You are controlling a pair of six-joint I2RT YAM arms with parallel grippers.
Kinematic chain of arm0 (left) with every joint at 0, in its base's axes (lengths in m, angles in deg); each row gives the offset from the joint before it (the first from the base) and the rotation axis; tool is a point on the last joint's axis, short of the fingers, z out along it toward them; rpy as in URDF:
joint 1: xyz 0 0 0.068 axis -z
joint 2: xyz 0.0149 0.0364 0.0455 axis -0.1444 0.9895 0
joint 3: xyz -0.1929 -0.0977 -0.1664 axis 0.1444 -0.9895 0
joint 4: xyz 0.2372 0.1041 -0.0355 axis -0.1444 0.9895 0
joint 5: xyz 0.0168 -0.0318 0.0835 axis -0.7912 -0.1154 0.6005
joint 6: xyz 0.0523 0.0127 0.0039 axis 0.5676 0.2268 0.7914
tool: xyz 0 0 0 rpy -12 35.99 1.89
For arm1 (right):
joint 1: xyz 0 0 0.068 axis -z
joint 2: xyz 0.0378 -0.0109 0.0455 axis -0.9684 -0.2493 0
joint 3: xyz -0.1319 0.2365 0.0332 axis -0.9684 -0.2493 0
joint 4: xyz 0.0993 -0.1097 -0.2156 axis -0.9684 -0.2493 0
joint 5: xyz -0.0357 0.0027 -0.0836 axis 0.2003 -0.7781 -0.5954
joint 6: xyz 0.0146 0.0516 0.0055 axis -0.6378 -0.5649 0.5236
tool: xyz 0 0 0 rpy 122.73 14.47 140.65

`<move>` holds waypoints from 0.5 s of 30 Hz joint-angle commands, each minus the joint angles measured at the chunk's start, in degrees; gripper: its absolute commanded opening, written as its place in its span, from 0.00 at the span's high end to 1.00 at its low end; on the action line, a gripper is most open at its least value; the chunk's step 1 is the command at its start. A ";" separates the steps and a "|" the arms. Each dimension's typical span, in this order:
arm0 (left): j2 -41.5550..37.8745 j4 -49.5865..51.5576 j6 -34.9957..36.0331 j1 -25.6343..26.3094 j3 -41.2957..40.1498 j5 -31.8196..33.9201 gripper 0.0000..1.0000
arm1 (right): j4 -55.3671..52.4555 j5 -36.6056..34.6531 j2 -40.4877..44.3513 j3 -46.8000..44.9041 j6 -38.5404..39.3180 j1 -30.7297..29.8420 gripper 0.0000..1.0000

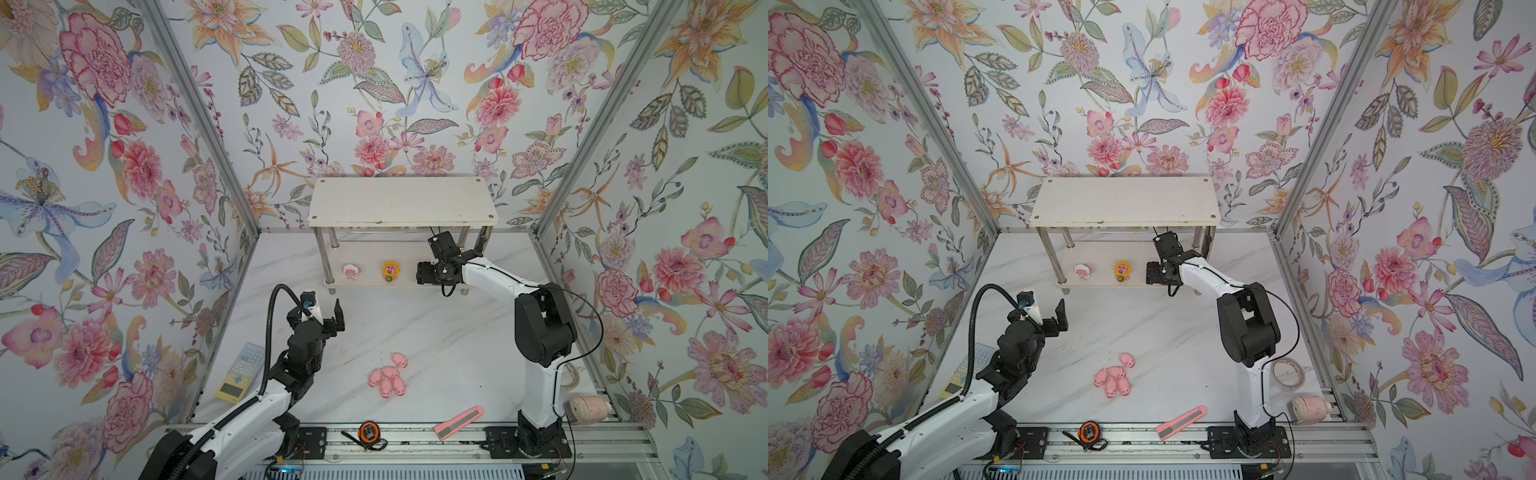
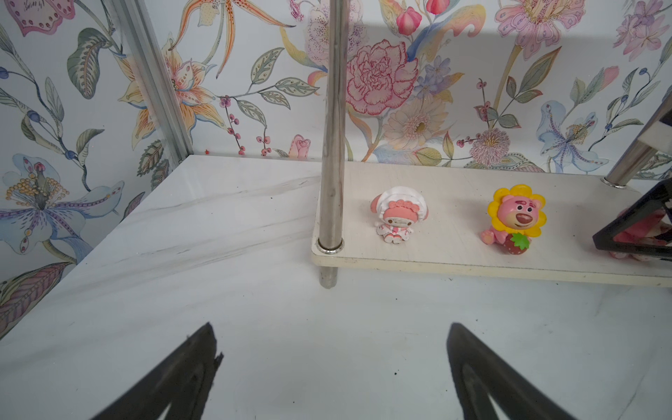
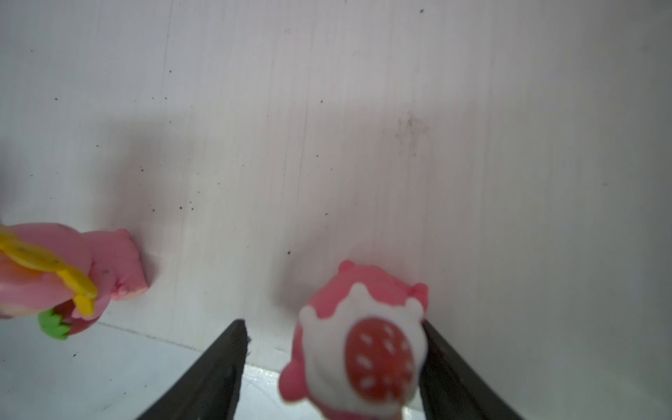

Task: Organize plastic toys on shelves
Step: Place the plastic toy on the shelf.

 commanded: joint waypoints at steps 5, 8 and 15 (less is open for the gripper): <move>-0.29 0.75 0.28 -0.56 0.00 0.83 0.01 | 0.18 1.46 2.48 -3.71 -1.98 -0.36 0.26; -0.02 0.61 0.19 -0.56 0.07 0.62 0.01 | 0.13 1.43 2.88 -4.30 -1.98 -0.32 0.26; -1.53 1.68 0.80 -0.52 0.16 1.44 0.01 | 2.18 1.35 8.35 -10.09 -2.64 -0.89 0.24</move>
